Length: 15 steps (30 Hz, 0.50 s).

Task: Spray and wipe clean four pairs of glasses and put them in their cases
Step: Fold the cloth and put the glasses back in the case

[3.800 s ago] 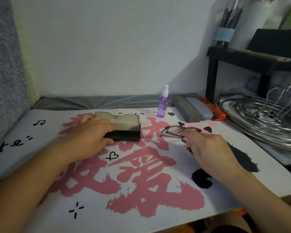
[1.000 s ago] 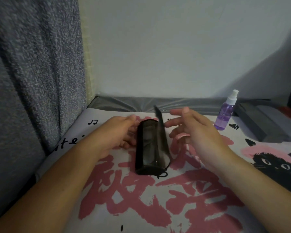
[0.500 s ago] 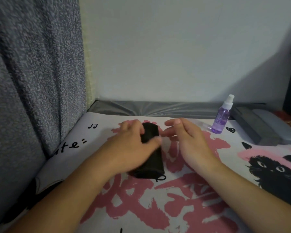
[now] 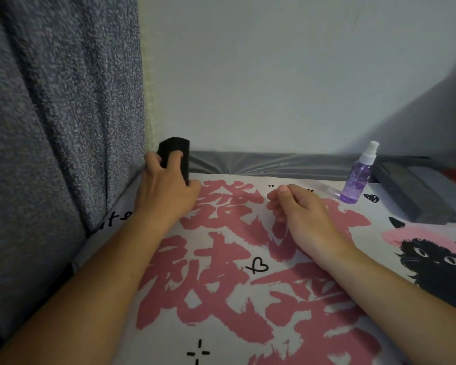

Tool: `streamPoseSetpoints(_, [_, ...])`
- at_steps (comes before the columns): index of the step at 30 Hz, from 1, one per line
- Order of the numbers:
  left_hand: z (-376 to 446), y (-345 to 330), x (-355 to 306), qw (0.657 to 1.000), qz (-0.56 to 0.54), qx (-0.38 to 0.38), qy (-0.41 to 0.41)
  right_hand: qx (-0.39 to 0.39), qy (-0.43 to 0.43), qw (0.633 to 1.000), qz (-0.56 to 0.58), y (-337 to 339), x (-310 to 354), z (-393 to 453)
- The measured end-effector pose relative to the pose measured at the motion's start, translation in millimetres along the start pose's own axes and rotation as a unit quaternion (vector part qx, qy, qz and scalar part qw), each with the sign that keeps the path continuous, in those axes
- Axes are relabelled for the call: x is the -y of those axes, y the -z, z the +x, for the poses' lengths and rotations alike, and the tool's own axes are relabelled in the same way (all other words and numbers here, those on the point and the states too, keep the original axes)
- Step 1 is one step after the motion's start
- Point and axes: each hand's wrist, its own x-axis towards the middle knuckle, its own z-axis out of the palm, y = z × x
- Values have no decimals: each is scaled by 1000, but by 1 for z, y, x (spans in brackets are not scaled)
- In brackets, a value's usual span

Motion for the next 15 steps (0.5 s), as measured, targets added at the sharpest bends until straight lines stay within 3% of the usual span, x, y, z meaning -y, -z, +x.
streamPoseSetpoints(15, [4,6,12,984,124,88,93,21,21,999,-27,0,-4,3])
